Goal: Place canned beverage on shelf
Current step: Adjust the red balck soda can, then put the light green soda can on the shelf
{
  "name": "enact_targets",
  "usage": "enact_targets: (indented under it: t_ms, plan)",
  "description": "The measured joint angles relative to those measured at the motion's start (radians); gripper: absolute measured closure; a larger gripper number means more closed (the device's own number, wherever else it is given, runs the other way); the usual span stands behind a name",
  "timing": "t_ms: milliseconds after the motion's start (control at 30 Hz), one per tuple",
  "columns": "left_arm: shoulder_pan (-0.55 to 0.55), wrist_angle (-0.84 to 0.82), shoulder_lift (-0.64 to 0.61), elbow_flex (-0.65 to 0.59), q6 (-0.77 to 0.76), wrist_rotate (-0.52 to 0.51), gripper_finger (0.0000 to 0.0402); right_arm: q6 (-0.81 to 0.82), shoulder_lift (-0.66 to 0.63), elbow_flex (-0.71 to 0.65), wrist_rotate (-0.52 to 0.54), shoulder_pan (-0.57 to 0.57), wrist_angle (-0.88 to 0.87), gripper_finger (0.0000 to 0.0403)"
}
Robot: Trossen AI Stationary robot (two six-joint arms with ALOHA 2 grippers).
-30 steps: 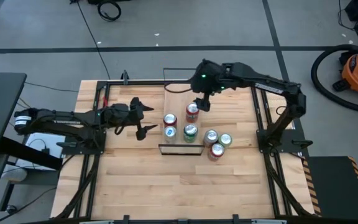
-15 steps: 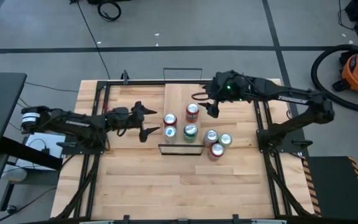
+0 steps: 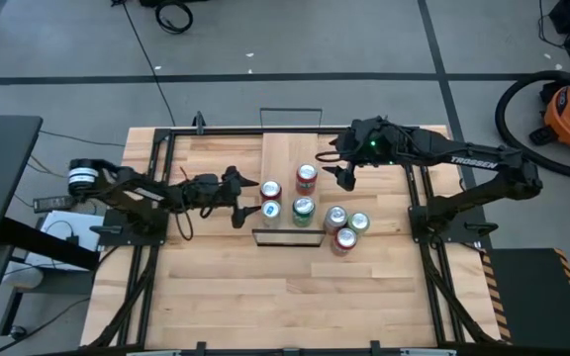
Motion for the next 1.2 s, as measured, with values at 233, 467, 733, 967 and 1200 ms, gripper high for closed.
enact_targets:
  t_ms: [233, 467, 733, 967, 1200]
  plan:
    - [0.027, 0.144, 0.111, 0.000, -0.023, 0.002, 0.0013, 0.000, 0.002, 0.000, 0.000, 0.000, -0.004, 0.0038]
    - [0.067, 0.212, 0.168, 0.000, -0.036, -0.002, 0.0013, 0.005, 0.006, 0.000, -0.008, 0.000, -0.019, 0.0038]
    - [0.068, 0.214, 0.164, 0.000, -0.031, -0.002, 0.0013, 0.029, 0.006, 0.000, -0.008, 0.000, -0.073, 0.0038]
    - [0.059, 0.150, 0.134, 0.000, -0.032, 0.029, 0.0013, 0.110, 0.005, -0.013, -0.021, 0.015, -0.154, 0.0038]
    - [0.058, 0.006, -0.001, 0.000, -0.012, 0.024, 0.0013, 0.178, 0.006, -0.114, -0.045, 0.054, -0.186, 0.0038]
